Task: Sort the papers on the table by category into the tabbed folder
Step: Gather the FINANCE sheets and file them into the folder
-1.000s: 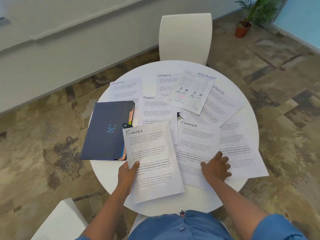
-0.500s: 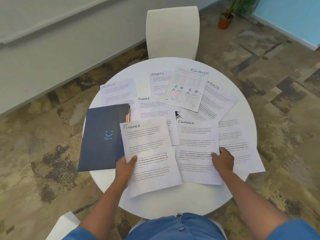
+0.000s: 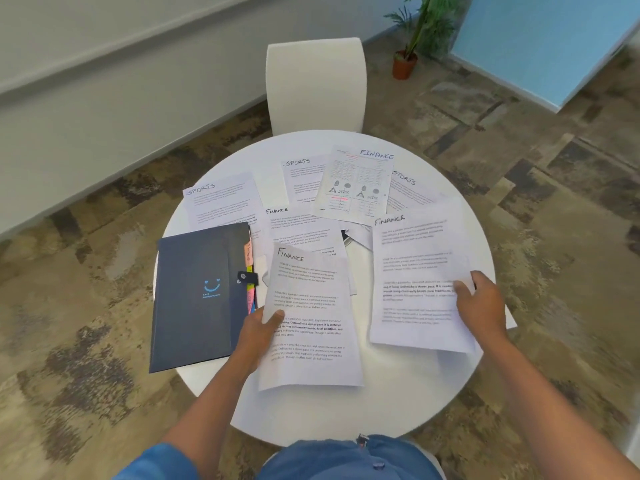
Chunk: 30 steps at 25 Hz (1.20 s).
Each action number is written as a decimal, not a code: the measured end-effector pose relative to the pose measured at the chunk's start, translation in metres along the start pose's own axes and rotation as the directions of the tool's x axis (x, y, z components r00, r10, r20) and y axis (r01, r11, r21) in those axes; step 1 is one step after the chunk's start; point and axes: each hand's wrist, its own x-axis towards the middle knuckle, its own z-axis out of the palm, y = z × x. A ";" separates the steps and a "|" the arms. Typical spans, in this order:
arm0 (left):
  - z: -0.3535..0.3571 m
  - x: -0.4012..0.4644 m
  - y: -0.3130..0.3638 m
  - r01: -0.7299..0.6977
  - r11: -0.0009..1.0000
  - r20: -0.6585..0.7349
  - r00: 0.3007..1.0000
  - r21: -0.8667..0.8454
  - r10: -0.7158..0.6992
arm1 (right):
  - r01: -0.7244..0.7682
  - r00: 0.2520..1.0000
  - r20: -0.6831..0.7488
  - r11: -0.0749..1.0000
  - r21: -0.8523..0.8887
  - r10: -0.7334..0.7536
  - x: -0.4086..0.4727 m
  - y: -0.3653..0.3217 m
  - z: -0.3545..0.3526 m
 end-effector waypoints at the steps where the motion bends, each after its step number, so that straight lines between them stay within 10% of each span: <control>1: 0.000 0.001 0.000 -0.007 1.000 0.022 1.000 0.008 0.007 | 0.000 1.000 -0.015 1.000 0.008 0.000 -0.004 -0.004 0.002; 21: -0.024 -0.025 0.014 0.036 0.969 0.146 0.989 -0.245 0.000 | 0.105 0.898 0.423 0.992 0.069 -0.125 -0.083 -0.055 0.121; 30: -0.038 -0.023 0.001 0.040 0.971 0.074 0.997 -0.235 -0.023 | -0.137 0.841 0.540 0.958 0.252 -0.022 -0.069 -0.061 0.151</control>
